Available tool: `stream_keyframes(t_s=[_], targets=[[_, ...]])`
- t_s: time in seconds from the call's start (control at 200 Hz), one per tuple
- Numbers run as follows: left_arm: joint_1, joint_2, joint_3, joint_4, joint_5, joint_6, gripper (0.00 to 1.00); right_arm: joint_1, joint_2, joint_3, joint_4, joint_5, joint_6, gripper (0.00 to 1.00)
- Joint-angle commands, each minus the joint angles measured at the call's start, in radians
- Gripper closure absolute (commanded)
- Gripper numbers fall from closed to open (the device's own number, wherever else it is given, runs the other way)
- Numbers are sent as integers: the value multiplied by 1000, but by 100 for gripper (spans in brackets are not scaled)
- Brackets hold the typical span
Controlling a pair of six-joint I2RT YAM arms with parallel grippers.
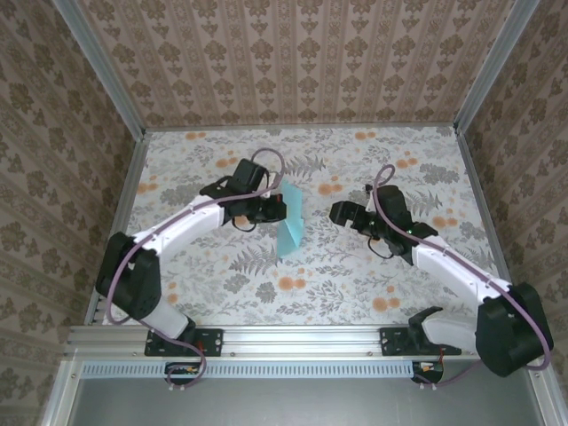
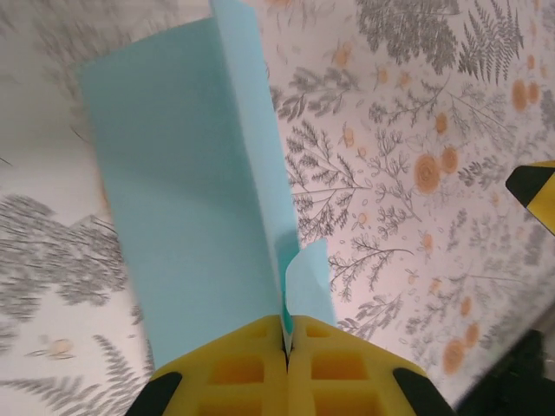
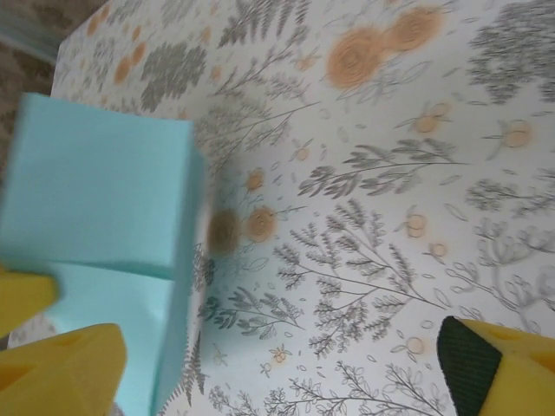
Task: Fold a paper plane with a square sheet of paper (pick it up from the middle)
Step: Turn over the paper at the center of the table.
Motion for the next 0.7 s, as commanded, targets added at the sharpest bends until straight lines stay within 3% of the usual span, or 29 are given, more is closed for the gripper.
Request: stream_keyframes(t_s=[0.0,0.195,0.325,0.545,0.695], targets=[[-53,-26,92,-284,-338,149,96,-20,-69,-34,-64,76,-16,0],[-152,41,240,-464,-784,200,96,-48,-149,-61,-102,105,-9,0],[-181,123,278,-504,-964,199,97,-61,-158,-47,-145,129,-15,0],[-202,310,323,-552,-1133,159,98,-79,-162,-31,-212,206,-42,0],[-231,437,384,-607,-1149,107,98,-95,-162,-14,-277,257,-31,0]])
